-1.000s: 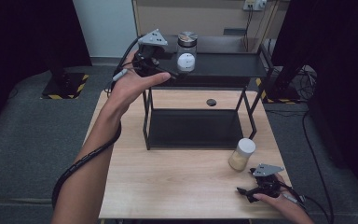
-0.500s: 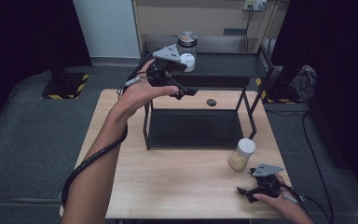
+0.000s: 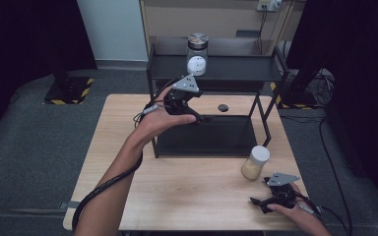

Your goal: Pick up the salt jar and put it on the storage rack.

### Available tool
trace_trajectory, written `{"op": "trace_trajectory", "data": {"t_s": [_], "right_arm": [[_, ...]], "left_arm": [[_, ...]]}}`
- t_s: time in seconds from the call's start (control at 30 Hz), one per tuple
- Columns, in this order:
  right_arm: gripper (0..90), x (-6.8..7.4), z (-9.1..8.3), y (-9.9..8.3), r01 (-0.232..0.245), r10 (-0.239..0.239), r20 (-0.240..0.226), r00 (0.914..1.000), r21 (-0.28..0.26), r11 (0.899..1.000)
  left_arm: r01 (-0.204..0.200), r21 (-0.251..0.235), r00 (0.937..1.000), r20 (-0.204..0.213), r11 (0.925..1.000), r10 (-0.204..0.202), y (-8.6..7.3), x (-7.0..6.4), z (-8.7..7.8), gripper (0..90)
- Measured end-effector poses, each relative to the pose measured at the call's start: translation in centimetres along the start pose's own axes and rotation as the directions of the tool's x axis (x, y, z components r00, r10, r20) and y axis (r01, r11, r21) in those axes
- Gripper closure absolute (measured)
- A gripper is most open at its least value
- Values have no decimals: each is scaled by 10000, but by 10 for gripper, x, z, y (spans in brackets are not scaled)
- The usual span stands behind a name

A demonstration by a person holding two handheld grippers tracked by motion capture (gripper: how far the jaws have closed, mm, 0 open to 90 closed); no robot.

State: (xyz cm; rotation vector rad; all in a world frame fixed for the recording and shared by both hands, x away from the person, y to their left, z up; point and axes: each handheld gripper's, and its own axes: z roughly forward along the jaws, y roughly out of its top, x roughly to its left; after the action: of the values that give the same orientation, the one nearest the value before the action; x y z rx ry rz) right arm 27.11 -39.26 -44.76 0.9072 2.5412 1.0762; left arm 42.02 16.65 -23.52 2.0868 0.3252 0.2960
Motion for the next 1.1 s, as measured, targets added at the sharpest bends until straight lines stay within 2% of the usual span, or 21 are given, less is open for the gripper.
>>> {"op": "trace_trajectory", "data": {"t_s": [0.27,0.37,0.43,0.57,0.83,0.9,0.97,1.1], "right_arm": [[15,0,0,0,-9,9,-1,10000,3,10000],[15,0,0,0,-10,10,-2,10000,0,10000],[15,0,0,0,-39,39,-1,10000,2,10000],[15,0,0,0,-25,25,-2,10000,-11,10000],[15,0,0,0,-26,26,8,10000,-3,10000],[14,0,0,0,-16,16,14,10000,-7,10000],[14,1,0,0,-19,19,23,10000,-4,10000],[14,1,0,0,-33,33,39,10000,-3,10000]], "left_arm": [[320,-25,9995,45,9995,-319,-32,-15,14,55],[276,243,9996,-43,9993,-275,-43,-23,22,54],[424,383,9991,16,9984,-425,-54,-27,28,52],[549,433,9985,-44,9976,-547,-73,-36,32,51],[705,759,9972,-319,9946,-682,-108,-69,33,49],[810,865,9965,-289,9929,-788,-117,-76,34,50],[765,1209,9969,-264,9897,-739,-126,-83,35,50],[1003,1534,9949,-254,9831,-975,-142,-93,34,50]]}}
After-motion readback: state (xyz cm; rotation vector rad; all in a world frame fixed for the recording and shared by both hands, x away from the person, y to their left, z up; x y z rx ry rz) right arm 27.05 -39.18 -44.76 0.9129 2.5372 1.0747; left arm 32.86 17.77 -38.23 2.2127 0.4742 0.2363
